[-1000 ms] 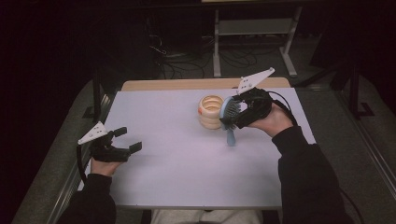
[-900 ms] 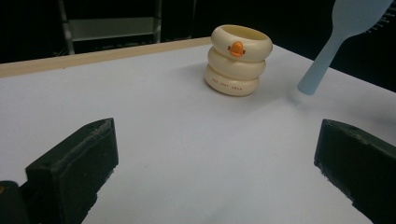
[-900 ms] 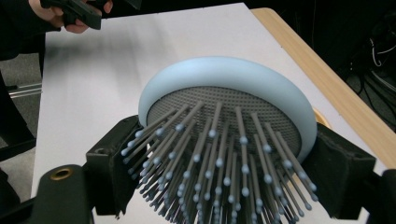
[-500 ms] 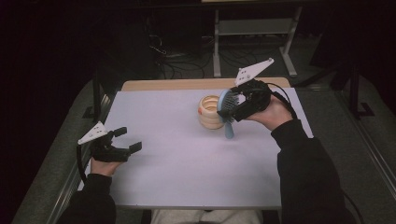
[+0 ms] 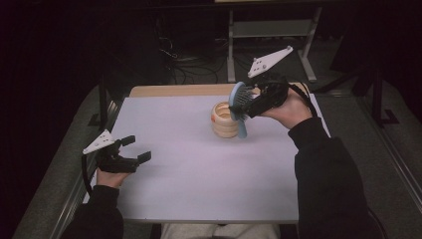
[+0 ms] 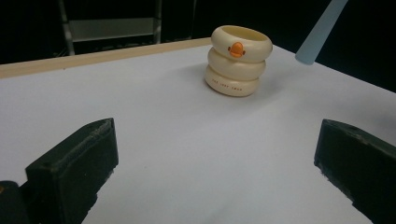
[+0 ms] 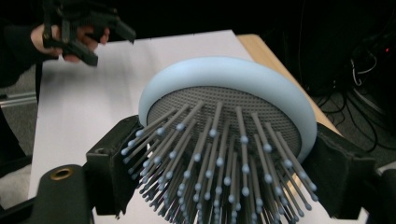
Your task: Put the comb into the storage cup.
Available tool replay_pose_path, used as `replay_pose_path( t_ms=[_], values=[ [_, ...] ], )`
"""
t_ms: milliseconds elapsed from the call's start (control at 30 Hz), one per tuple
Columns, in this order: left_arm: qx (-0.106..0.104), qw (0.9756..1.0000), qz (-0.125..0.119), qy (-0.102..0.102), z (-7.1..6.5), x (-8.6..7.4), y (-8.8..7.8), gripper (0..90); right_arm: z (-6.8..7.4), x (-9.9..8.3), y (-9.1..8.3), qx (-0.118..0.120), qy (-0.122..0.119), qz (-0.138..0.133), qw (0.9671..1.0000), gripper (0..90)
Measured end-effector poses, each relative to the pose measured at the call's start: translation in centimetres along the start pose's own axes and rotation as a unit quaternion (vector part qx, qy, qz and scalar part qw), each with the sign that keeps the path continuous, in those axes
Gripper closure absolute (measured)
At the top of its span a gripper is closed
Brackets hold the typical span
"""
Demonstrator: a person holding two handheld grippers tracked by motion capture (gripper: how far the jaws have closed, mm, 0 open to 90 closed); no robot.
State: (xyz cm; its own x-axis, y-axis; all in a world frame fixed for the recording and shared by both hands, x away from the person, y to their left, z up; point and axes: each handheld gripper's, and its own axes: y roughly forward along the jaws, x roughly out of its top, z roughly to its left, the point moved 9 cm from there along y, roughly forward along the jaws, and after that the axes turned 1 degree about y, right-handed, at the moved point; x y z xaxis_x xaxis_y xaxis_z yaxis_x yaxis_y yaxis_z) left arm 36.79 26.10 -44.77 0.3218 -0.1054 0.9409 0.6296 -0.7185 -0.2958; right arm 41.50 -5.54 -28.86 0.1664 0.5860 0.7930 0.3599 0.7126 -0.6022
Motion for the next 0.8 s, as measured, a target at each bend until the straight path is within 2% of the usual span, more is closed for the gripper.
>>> replay_pose_path(
  t_ms=[300,800],
  values=[
    [0.0,1.0,0.0,0.0,0.0,0.0,0.0,0.0,-0.7,2.1,-0.6,-0.015,-0.009,-0.006,0.9998,19.5],
    [-0.002,1.0,-0.002,0.0,0.0,0.0,0.0,0.0,-3.5,5.4,-0.9,-0.04,0.007,-0.032,0.9986,19.5]
  ],
)
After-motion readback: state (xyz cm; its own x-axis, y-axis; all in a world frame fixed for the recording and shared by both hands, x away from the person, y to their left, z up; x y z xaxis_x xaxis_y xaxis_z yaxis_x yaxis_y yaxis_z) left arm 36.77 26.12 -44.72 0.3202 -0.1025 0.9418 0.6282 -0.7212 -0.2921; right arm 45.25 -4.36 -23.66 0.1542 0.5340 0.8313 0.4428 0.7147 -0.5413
